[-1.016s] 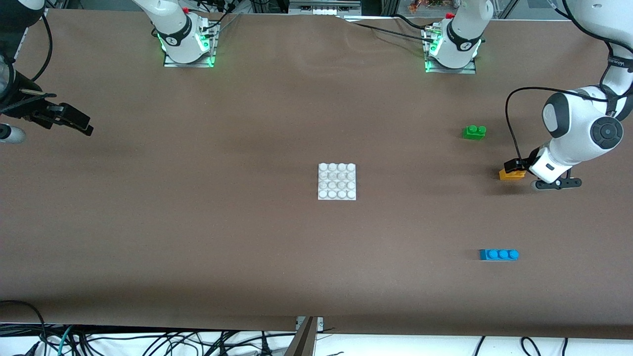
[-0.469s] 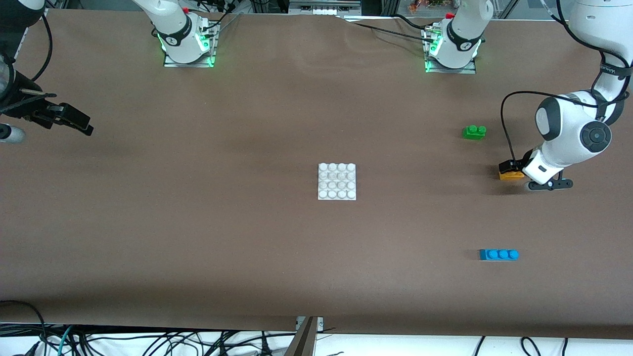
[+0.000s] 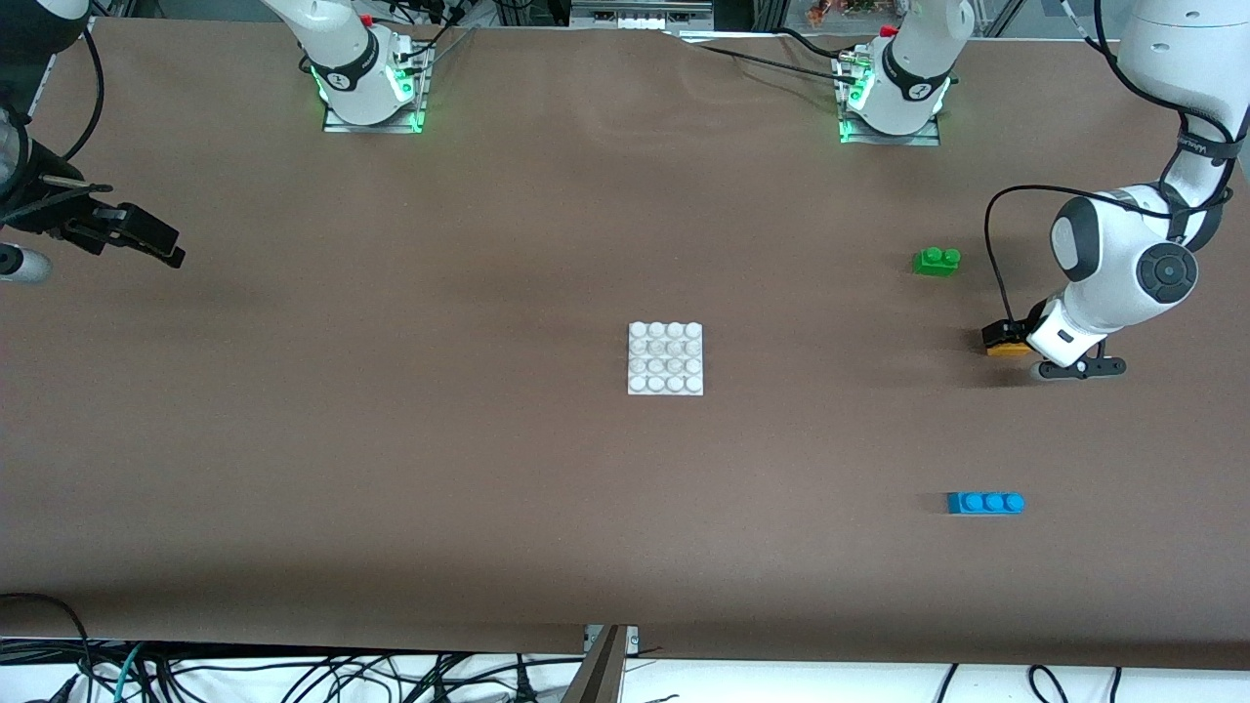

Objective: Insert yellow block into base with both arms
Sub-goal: 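Carry the yellow brick with the left gripper over the white base plate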

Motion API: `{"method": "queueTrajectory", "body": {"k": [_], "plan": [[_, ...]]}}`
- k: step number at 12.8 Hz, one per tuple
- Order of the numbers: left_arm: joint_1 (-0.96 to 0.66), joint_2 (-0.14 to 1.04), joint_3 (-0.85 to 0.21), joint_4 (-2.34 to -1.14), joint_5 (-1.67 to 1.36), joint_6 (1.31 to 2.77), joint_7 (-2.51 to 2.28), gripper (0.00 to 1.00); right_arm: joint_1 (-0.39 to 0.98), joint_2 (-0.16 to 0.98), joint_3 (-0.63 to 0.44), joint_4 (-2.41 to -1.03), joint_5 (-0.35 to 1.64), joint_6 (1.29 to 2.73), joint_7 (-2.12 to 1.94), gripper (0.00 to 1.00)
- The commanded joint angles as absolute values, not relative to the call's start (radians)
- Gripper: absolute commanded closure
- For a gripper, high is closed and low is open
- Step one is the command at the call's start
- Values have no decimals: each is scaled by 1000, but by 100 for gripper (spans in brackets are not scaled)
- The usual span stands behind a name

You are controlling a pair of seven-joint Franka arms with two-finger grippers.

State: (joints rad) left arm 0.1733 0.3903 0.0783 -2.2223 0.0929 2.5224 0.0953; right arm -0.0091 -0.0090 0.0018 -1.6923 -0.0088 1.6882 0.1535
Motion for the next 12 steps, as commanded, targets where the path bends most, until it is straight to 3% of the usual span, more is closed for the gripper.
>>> {"method": "queueTrajectory", "body": {"k": [1,2,4,5,9,10,12], "plan": [[175,391,83,-2224,115,2536,106,14,-21,-20,14,-1698,-2,1680,146,0],[176,390,83,-2226,117,2534,106,18,-21,-20,14,-1698,-2,1680,146,0],[176,390,83,-2224,117,2534,127,36,-21,-20,14,-1698,-3,1680,146,0],[176,390,83,-2224,117,2533,141,54,-21,-20,14,-1698,-2,1680,146,0],[176,359,89,-2223,118,2522,158,92,-21,-20,14,-1698,-2,1680,146,0],[176,333,87,-2220,118,2517,170,100,-21,-20,14,-1698,-3,1680,146,0],[166,272,81,-2212,106,2461,179,100,-21,-20,14,-1698,-2,1680,146,0]]}}
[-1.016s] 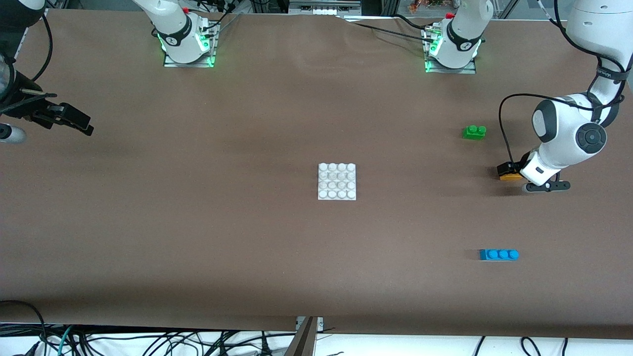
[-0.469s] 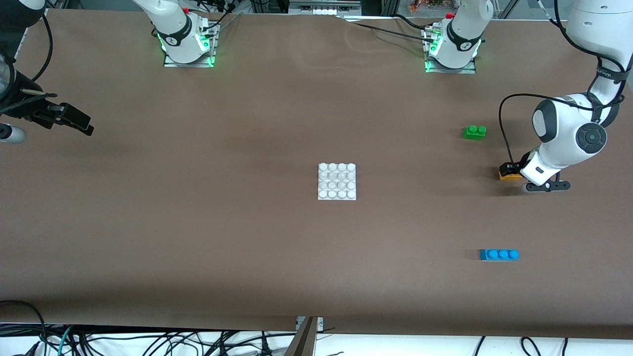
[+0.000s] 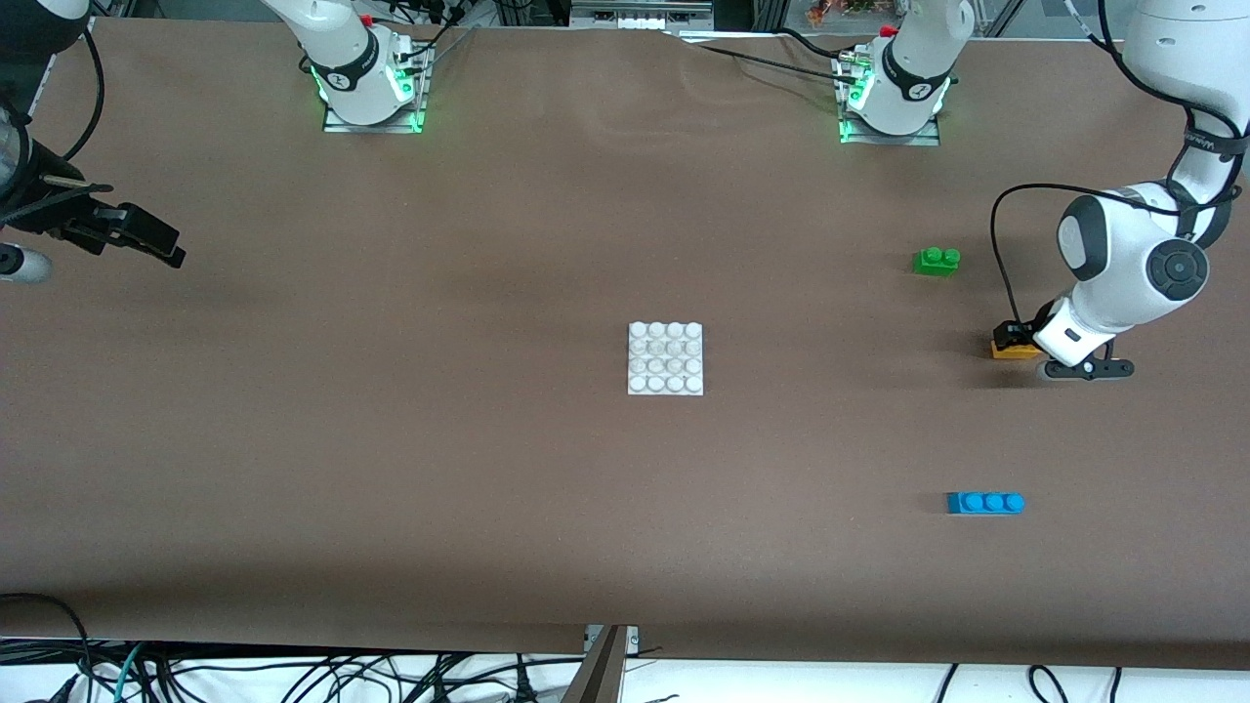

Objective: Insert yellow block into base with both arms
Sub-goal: 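Carry the yellow brick with the left gripper over the white base plate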

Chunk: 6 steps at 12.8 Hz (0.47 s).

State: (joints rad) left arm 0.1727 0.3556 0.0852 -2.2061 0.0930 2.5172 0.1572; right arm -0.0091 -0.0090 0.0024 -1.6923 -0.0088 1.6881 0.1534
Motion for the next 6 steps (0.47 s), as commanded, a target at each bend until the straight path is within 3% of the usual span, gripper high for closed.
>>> {"method": "queueTrajectory", "body": {"k": [1,6], "plan": [[149,246,74,-2210,103,2448,176,100,-21,-20,14,-1698,-2,1680,146,0],[3,213,-3,-2090,8,2275,69,100,-21,-20,14,-1698,-2,1680,146,0]]}}
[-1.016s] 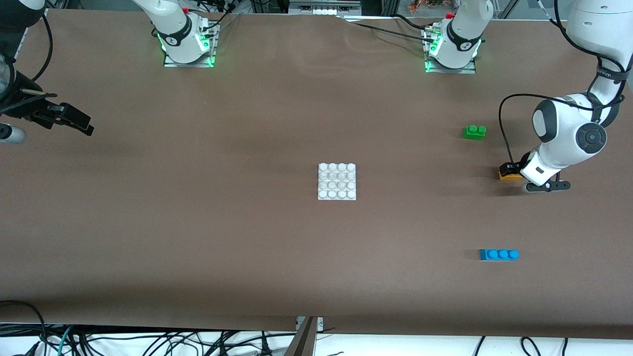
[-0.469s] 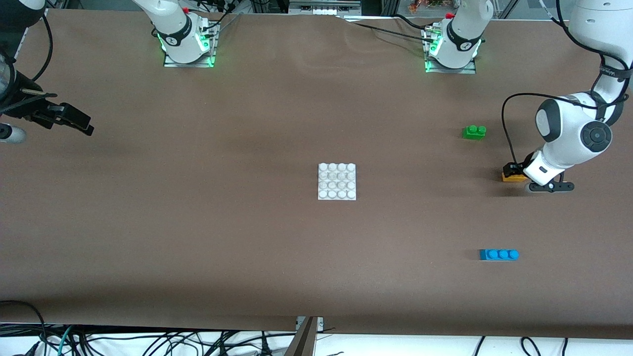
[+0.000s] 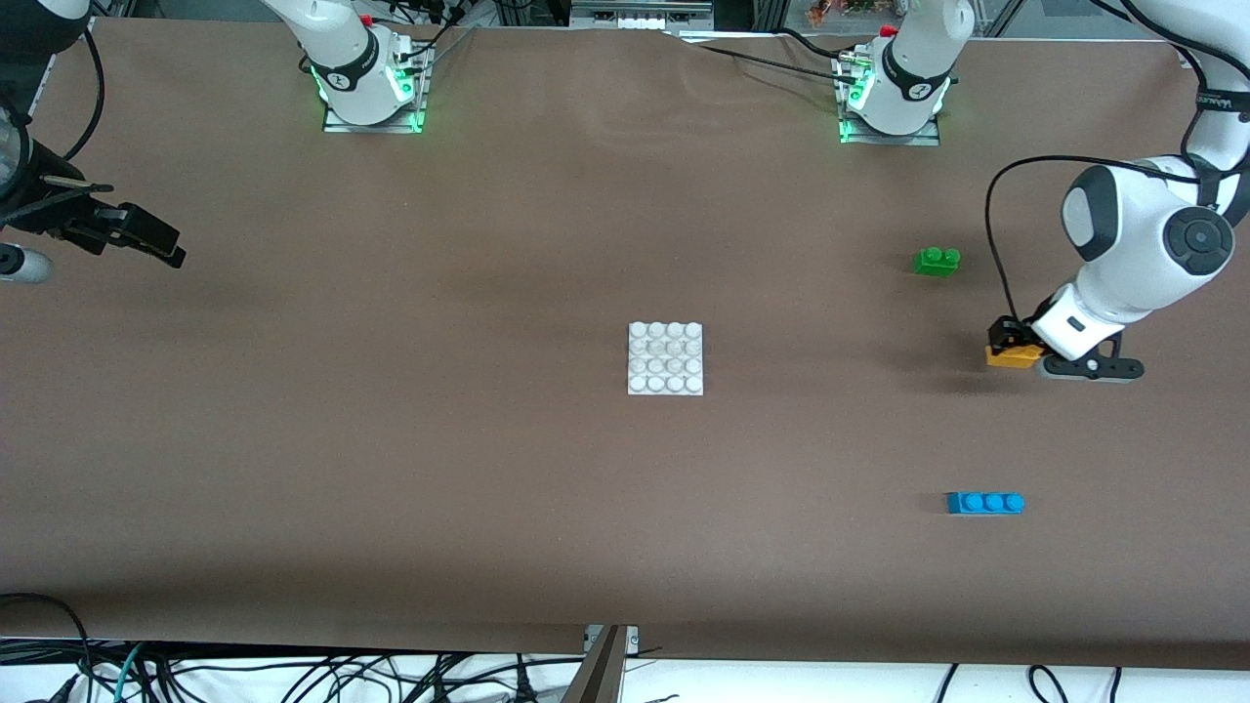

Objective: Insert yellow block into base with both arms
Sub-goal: 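Carry the yellow brick with the left gripper over the white base plate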

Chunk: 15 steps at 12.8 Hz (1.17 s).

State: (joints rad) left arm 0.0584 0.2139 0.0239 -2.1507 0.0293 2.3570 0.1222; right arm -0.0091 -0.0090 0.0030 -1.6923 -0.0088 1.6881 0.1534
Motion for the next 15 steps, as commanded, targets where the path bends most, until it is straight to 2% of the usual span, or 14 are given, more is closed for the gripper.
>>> {"method": "queueTrajectory", "body": {"k": [1,3,7,15], "plan": [[-12,213,-32,-2065,8,2258,-7,100,-21,-20,14,-1698,-2,1680,146,0],[-35,218,-104,-2037,-26,2257,-121,100,-21,-20,14,-1698,-2,1680,146,0],[-172,258,-146,-2002,-95,2261,-345,100,-21,-20,14,-1698,-2,1680,146,0],[-419,523,-156,-1720,-120,2260,-590,100,-21,-20,14,-1698,-2,1680,146,0]]}}
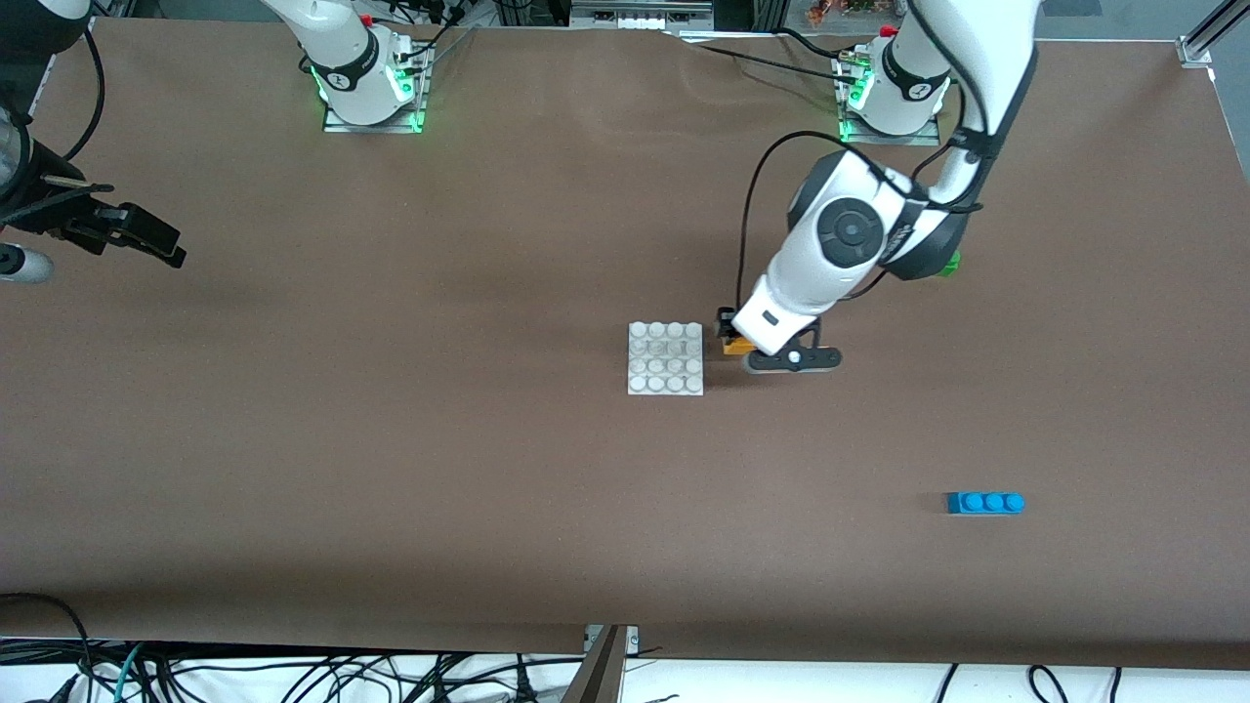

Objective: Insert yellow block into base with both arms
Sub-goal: 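Carry the yellow brick with the left gripper over the white base plate, then press the yellow brick down onto the base plate studs with the left gripper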

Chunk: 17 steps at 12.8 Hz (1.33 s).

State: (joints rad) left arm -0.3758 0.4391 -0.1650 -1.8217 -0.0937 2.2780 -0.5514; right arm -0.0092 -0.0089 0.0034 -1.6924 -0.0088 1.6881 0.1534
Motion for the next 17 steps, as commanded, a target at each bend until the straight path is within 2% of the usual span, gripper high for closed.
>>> {"method": "queueTrajectory", "body": {"k": [1,7,17], "plan": [[-435,556,-156,-1674,-118,2260,-636,100,-21,-20,14,-1698,-2,1680,146,0],[-524,653,-167,-1606,-111,2263,-673,100,-21,-20,14,-1698,-2,1680,146,0],[-543,680,-166,-1605,-28,2261,-673,100,-21,-20,14,-1700,-2,1680,146,0]]}}
